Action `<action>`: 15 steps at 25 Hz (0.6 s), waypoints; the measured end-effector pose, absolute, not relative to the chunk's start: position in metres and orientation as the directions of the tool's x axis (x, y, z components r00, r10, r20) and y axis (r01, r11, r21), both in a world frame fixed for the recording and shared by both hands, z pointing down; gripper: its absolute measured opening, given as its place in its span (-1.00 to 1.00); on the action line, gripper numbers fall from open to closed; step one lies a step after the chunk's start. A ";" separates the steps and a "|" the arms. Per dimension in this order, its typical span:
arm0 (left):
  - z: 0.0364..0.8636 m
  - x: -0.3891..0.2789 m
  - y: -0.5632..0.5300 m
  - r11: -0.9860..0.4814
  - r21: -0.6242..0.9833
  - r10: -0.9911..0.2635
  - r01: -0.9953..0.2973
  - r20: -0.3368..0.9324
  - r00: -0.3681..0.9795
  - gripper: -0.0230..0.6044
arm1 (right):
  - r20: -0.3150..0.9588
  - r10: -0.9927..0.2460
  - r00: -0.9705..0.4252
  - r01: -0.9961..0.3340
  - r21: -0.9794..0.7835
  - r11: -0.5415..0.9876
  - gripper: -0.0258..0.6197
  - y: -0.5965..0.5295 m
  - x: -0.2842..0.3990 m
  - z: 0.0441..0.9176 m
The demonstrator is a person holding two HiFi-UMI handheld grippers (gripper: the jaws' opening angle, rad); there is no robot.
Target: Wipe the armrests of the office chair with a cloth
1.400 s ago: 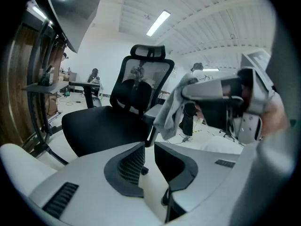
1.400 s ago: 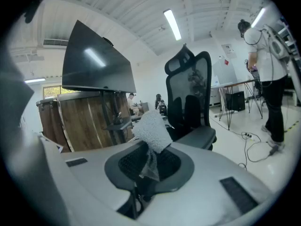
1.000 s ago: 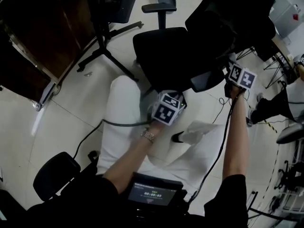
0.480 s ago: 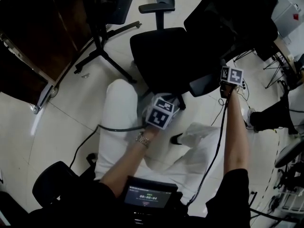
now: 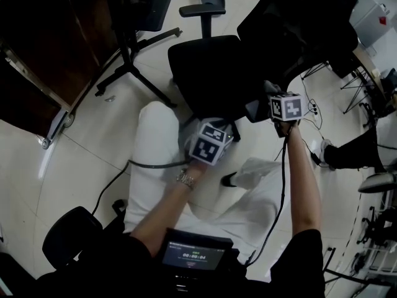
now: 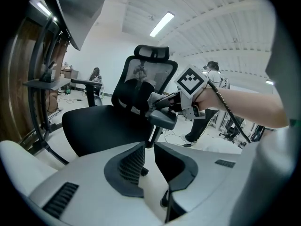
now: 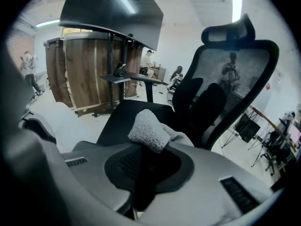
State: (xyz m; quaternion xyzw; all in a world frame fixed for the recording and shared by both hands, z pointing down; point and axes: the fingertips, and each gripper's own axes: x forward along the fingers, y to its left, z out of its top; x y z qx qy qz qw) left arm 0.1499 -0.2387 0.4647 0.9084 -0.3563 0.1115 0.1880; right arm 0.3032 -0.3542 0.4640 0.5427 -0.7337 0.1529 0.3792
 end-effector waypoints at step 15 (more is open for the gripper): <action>0.454 0.147 -0.236 -0.678 0.254 -0.615 -0.690 0.319 0.721 -0.72 | 0.624 -0.576 -0.527 -0.770 -0.064 0.635 -0.81 -0.245 0.182 0.432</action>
